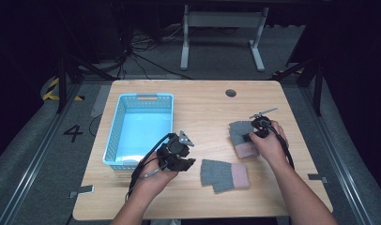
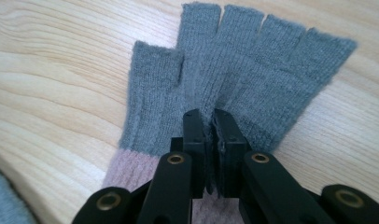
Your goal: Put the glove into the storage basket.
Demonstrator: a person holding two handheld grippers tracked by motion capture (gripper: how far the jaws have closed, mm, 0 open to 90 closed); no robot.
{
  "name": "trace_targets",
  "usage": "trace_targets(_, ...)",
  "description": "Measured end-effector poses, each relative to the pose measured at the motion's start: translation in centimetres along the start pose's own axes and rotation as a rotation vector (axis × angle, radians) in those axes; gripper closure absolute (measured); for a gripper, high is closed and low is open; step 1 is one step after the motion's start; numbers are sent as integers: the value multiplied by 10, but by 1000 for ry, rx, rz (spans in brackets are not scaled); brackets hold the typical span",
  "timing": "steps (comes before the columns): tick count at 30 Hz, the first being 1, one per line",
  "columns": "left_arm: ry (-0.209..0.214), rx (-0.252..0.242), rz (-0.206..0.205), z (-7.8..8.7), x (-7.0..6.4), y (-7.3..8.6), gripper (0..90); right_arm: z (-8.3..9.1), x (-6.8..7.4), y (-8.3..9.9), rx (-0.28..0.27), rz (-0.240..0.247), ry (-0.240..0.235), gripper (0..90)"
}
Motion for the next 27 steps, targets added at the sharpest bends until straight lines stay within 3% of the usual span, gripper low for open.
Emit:
trace_targets(8, 0, -5, -3, 0, -1, -2, 630, 27, 8, -8, -24, 24, -44, 856)
trace_targets(13, 0, -5, -7, 1, -1, -2, 631, 39, 11, -11, -33, 40, -49, 854)
trace_targets(27, 4, -8, -11, 0, -2, -5, 631, 74, 25, -11, -23, 113, -88, 852)
Point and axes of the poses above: each handheld gripper's, and its own axes: z roughly backward along the jaws, y roughly out of its underside, x roughly to its left, the point moved 10 cm from there along -z, roughly forward along the jaws, and after that the axes turned 3 degrees about -x, right-handed, at the moved point
